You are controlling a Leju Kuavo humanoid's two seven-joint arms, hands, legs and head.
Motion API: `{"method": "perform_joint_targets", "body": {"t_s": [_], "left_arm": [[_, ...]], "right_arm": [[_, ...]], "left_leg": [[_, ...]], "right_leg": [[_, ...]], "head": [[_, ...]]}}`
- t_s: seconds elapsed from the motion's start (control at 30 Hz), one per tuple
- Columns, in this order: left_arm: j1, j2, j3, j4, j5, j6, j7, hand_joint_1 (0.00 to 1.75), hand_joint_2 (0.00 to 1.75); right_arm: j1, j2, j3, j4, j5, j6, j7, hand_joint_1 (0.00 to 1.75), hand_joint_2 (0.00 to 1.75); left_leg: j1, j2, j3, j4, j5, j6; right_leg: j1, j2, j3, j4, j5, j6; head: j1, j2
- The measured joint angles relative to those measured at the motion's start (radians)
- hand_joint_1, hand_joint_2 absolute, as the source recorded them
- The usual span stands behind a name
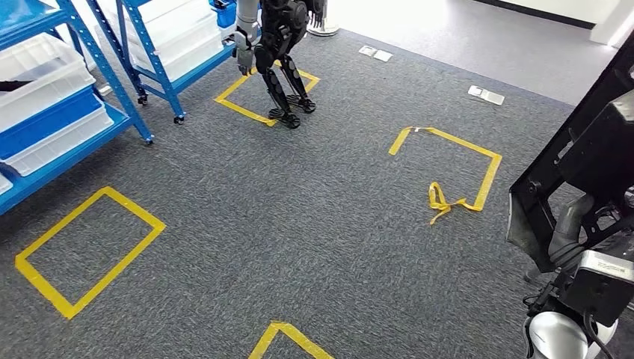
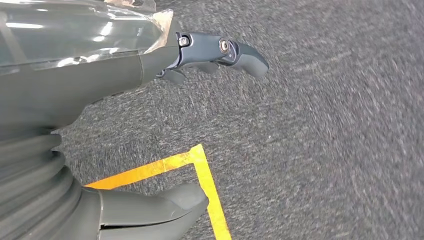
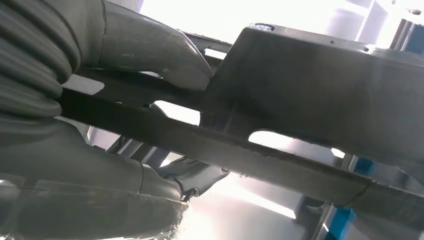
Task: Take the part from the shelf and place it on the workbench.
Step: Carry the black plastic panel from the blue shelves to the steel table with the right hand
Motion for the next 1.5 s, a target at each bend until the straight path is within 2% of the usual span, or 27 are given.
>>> {"method": "perform_joint_targets", "body": {"t_s": [0.07, 0.13, 0.2, 0.27, 0.33, 0.4, 0.47, 0.53, 0.57, 0.63, 0.67, 0.7, 0.77, 0.83, 0.87, 0.9, 0.97, 1.03, 1.1, 1.13, 1.17, 1.2, 1.27, 1.33, 1.4, 1.43, 1.5], "left_arm": [[0.004, -0.005, 0.000, -0.009, -0.003, 0.001, 0.006, 0.00, 1.75], [0.006, -0.011, 0.000, -0.016, -0.007, 0.002, 0.007, 0.00, 1.75], [0.006, -0.017, 0.000, -0.024, -0.012, 0.002, 0.008, 0.00, 1.75], [0.006, -0.021, 0.000, -0.034, -0.019, 0.000, 0.008, 0.00, 1.75], [0.007, -0.023, 0.000, -0.044, -0.025, -0.005, 0.008, 0.00, 1.75], [0.006, -0.027, -0.001, -0.052, -0.032, -0.013, 0.007, 0.00, 1.75], [0.006, -0.030, -0.002, -0.057, -0.038, -0.019, 0.006, 0.00, 1.75], [0.008, -0.032, -0.003, -0.060, -0.042, -0.024, 0.005, 0.00, 1.75], [0.010, -0.034, -0.003, -0.060, -0.044, -0.025, 0.005, 0.00, 1.75], [0.013, -0.036, -0.003, -0.062, -0.047, -0.028, 0.004, 0.00, 1.75], [0.014, -0.037, -0.003, -0.064, -0.049, -0.031, 0.003, 0.00, 1.75], [0.015, -0.039, -0.003, -0.066, -0.051, -0.034, 0.003, 0.00, 1.75], [0.018, -0.042, -0.003, -0.075, -0.056, -0.044, 0.002, 0.00, 1.75], [0.022, -0.048, -0.004, -0.089, -0.060, -0.062, 0.003, 0.00, 1.75], [0.024, -0.052, -0.004, -0.097, -0.061, -0.072, 0.003, 0.00, 1.75], [0.025, -0.056, -0.004, -0.105, -0.062, -0.081, 0.004, 0.00, 1.75], [0.026, -0.064, -0.004, -0.121, -0.066, -0.092, 0.006, 0.00, 1.75], [0.028, -0.070, -0.003, -0.135, -0.071, -0.097, 0.014, 0.00, 1.75], [0.031, -0.076, 0.000, -0.147, -0.071, -0.101, 0.027, 0.00, 1.75], [0.032, -0.078, 0.002, -0.153, -0.070, -0.103, 0.033, 0.00, 1.75], [0.032, -0.081, 0.005, -0.158, -0.067, -0.106, 0.039, 0.00, 1.75], [0.032, -0.083, 0.008, -0.164, -0.064, -0.108, 0.043, 0.00, 1.75], [0.032, -0.088, 0.016, -0.177, -0.054, -0.124, 0.044, 0.00, 1.75], [0.027, -0.091, 0.023, -0.193, -0.029, -0.153, 0.026, 0.00, 1.75], [0.010, -0.096, 0.027, -0.206, -0.001, -0.163, 0.011, 0.00, 1.75], [0.000, -0.100, 0.028, -0.212, 0.007, -0.158, 0.013, 0.00, 1.75], [-0.014, -0.106, 0.028, -0.224, 0.016, -0.152, 0.022, 0.00, 1.75]], "right_arm": [[0.002, 0.005, 0.000, -0.003, 0.007, -0.003, -0.002, 1.75, 1.75], [0.006, 0.010, -0.003, -0.003, 0.008, -0.003, -0.002, 1.75, 1.75], [0.007, 0.012, -0.007, -0.003, 0.005, -0.004, -0.002, 1.75, 1.75], [0.006, 0.014, -0.011, -0.003, -0.001, -0.005, -0.002, 1.75, 1.75], [0.006, 0.017, -0.016, -0.003, -0.007, -0.005, -0.002, 1.75, 1.75], [0.009, 0.019, -0.025, -0.005, -0.009, -0.005, -0.002, 1.75, 1.75], [0.013, 0.021, -0.036, -0.009, -0.009, -0.005, -0.003, 1.75, 1.75], [0.014, 0.023, -0.043, -0.012, -0.009, -0.005, -0.003, 1.75, 1.75], [0.014, 0.025, -0.048, -0.012, -0.009, -0.005, -0.002, 1.75, 1.75], [0.018, 0.029, -0.059, -0.012, -0.009, -0.004, 0.000, 1.75, 1.75], [0.020, 0.031, -0.067, -0.013, -0.010, -0.003, 0.002, 1.75, 1.75], [0.022, 0.032, -0.076, -0.014, -0.012, -0.003, 0.004, 1.75, 1.75], [0.026, 0.035, -0.096, -0.021, -0.020, 0.001, 0.006, 1.75, 1.75], [0.031, 0.040, -0.115, -0.029, -0.032, 0.012, 0.008, 1.75, 1.75], [0.035, 0.042, -0.126, -0.033, -0.037, 0.020, 0.009, 1.75, 1.75], [0.040, 0.044, -0.135, -0.038, -0.039, 0.026, 0.008, 1.75, 1.75], [0.048, 0.046, -0.152, -0.045, -0.040, 0.037, 0.005, 1.75, 1.75], [0.048, 0.049, -0.161, -0.048, -0.041, 0.044, 0.002, 1.75, 1.75], [0.048, 0.052, -0.166, -0.048, -0.043, 0.050, 0.002, 1.75, 1.75], [0.049, 0.054, -0.168, -0.047, -0.044, 0.053, 0.002, 1.75, 1.75], [0.049, 0.055, -0.170, -0.046, -0.045, 0.055, 0.002, 1.75, 1.75], [0.049, 0.055, -0.172, -0.045, -0.046, 0.057, 0.002, 1.75, 1.75], [0.047, 0.056, -0.175, -0.044, -0.051, 0.059, 0.001, 1.75, 1.75], [0.040, 0.058, -0.178, -0.041, -0.058, 0.066, 0.001, 1.75, 1.75], [0.017, 0.060, -0.178, -0.026, -0.059, 0.076, 0.001, 1.75, 1.75], [0.003, 0.060, -0.176, -0.018, -0.057, 0.078, 0.002, 1.75, 1.75], [-0.018, 0.061, -0.169, -0.005, -0.053, 0.076, 0.004, 1.75, 1.75]], "left_leg": [[-0.002, 0.033, -0.001, -0.001, 0.000, 0.004], [-0.002, 0.064, -0.002, -0.001, -0.002, 0.002], [0.000, 0.091, 0.001, 0.000, -0.006, -0.004], [-0.003, 0.112, 0.007, 0.004, -0.014, -0.017], [-0.009, 0.130, 0.012, 0.007, -0.022, -0.030], [-0.007, 0.147, 0.017, 0.006, -0.025, -0.039], [0.001, 0.112, 0.008, 0.035, -0.052, -0.048], [0.006, 0.047, -0.038, 0.140, -0.116, -0.051], [0.006, 0.029, -0.073, 0.212, -0.150, -0.050], [0.006, 0.017, -0.122, 0.301, -0.171, -0.047], [0.006, 0.015, -0.122, 0.292, -0.151, -0.044], [0.007, 0.009, -0.103, 0.245, -0.115, -0.041], [0.011, -0.039, -0.047, 0.114, -0.046, -0.036], [0.010, -0.077, -0.017, 0.043, -0.022, -0.032], [0.007, -0.075, -0.015, 0.036, -0.024, -0.029], [0.003, -0.060, -0.015, 0.034, -0.021, -0.024], [0.001, -0.031, -0.010, 0.021, -0.011, -0.008], [0.000, 0.000, -0.007, 0.012, -0.005, 0.002], [-0.004, 0.032, -0.008, 0.011, -0.006, 0.005], [-0.005, 0.048, -0.009, 0.011, -0.006, 0.005], [-0.005, 0.063, -0.009, 0.012, -0.007, 0.004], [-0.005, 0.076, -0.008, 0.012, -0.008, 0.003], [-0.008, 0.099, -0.004, 0.014, -0.013, -0.005], [-0.013, 0.117, -0.001, 0.016, -0.019, -0.016], [-0.014, 0.136, 0.002, 0.015, -0.022, -0.025], [-0.011, 0.133, 0.003, 0.019, -0.025, -0.031], [-0.004, 0.089, -0.014, 0.062, -0.059, -0.039]], "right_leg": [[-0.003, -0.041, -0.066, 0.135, -0.054, -0.001], [-0.013, -0.054, -0.091, 0.195, -0.070, 0.012], [-0.025, -0.073, -0.032, 0.098, -0.031, 0.036], [-0.028, -0.121, 0.052, -0.045, 0.007, 0.050], [-0.022, -0.140, 0.084, -0.099, 0.017, 0.040], [-0.020, -0.113, 0.080, -0.096, 0.020, 0.024], [-0.026, -0.089, 0.077, -0.098, 0.023, 0.009], [-0.027, -0.068, 0.077, -0.099, 0.025, -0.006], [-0.024, -0.056, 0.076, -0.098, 0.025, -0.012], [-0.018, -0.028, 0.076, -0.098, 0.026, -0.015], [-0.016, -0.013, 0.078, -0.097, 0.026, -0.015], [-0.016, 0.000, 0.080, -0.097, 0.026, -0.015], [-0.013, 0.025, 0.080, -0.095, 0.026, -0.013], [-0.013, 0.048, 0.073, -0.094, 0.029, -0.003], [-0.014, 0.060, 0.068, -0.095, 0.033, 0.004], [-0.017, 0.072, 0.064, -0.098, 0.037, 0.012], [-0.016, 0.041, 0.045, -0.079, 0.030, 0.019], [-0.012, -0.024, -0.004, 0.013, -0.012, 0.015], [-0.013, -0.048, -0.066, 0.142, -0.062, 0.014], [-0.015, -0.052, -0.082, 0.179, -0.071, 0.018], [-0.018, -0.055, -0.077, 0.175, -0.066, 0.025], [-0.020, -0.062, -0.049, 0.129, -0.048, 0.035], [-0.021, -0.101, 0.037, -0.015, -0.004, 0.049], [-0.015, -0.127, 0.083, -0.095, 0.018, 0.040], [-0.010, -0.110, 0.079, -0.098, 0.022, 0.022], [-0.014, -0.099, 0.077, -0.099, 0.024, 0.016], [-0.021, -0.079, 0.076, -0.101, 0.029, 0.000]], "head": [[0.004, 0.000], [0.005, 0.000], [0.005, 0.000], [0.005, 0.000], [0.002, 0.000], [-0.003, 0.000], [-0.007, 0.000], [-0.012, 0.000], [-0.013, 0.000], [-0.014, 0.000], [-0.014, 0.000], [-0.014, 0.000], [-0.014, 0.000], [-0.014, 0.000], [-0.014, 0.000], [-0.013, 0.000], [-0.012, 0.000], [-0.008, 0.000], [-0.005, 0.000], [-0.006, 0.000], [-0.005, 0.000], [-0.005, 0.000], [-0.005, 0.000], [-0.006, 0.000], [-0.008, 0.000], [-0.009, 0.000], [-0.013, 0.000]]}}
